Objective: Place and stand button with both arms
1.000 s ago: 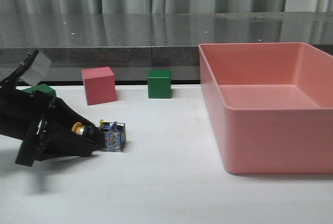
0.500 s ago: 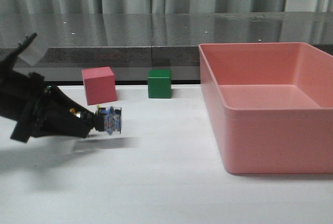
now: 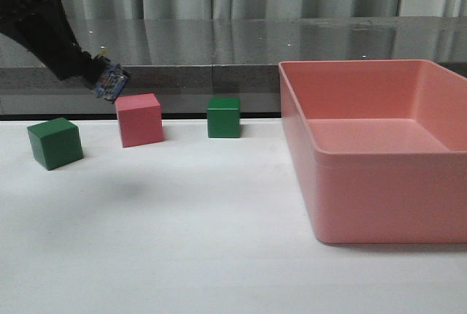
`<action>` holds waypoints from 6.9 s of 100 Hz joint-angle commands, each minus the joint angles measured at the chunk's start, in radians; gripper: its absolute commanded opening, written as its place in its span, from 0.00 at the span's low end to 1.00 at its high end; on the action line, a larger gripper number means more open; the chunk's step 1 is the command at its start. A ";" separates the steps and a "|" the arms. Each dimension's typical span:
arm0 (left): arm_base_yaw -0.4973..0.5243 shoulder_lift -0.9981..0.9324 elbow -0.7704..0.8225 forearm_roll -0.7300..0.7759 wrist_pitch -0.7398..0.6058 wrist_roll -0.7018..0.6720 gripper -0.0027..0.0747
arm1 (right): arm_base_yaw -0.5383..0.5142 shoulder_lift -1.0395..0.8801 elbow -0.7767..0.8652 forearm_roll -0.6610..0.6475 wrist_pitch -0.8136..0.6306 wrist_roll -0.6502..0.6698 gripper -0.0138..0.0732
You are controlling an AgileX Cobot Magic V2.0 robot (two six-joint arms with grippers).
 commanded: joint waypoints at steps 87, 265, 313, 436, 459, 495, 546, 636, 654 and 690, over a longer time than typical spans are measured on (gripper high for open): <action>-0.444 0.209 -0.070 0.814 0.017 -0.232 0.01 | -0.005 0.007 -0.026 0.018 -0.066 0.003 0.09; -0.008 -0.241 -0.053 0.379 -0.039 -0.521 0.01 | -0.005 0.007 -0.026 0.018 -0.066 0.003 0.09; 0.049 -0.843 0.579 0.214 -0.631 -0.521 0.01 | -0.005 0.007 -0.026 0.018 -0.066 0.003 0.09; 0.049 -1.646 1.169 0.056 -0.886 -0.521 0.01 | -0.005 0.007 -0.026 0.018 -0.066 0.003 0.09; 0.049 -1.646 1.169 0.056 -0.895 -0.521 0.01 | -0.005 0.007 -0.026 0.018 -0.066 0.003 0.09; 0.059 -1.646 1.245 0.406 -0.960 -1.024 0.01 | -0.005 0.007 -0.026 0.018 -0.066 0.003 0.09; 0.210 -1.771 1.463 0.470 -1.073 -1.200 0.01 | -0.005 0.007 -0.026 0.018 -0.062 0.003 0.09; 0.211 -1.771 1.549 0.468 -1.234 -1.200 0.01 | -0.005 0.007 -0.026 0.018 -0.059 0.003 0.09; 0.211 -1.771 1.549 0.468 -1.234 -1.200 0.01 | -0.005 0.007 -0.026 0.018 -0.059 0.003 0.09; 0.211 -1.771 1.549 0.468 -1.234 -1.200 0.01 | -0.005 0.005 -0.019 -0.051 -0.086 0.047 0.09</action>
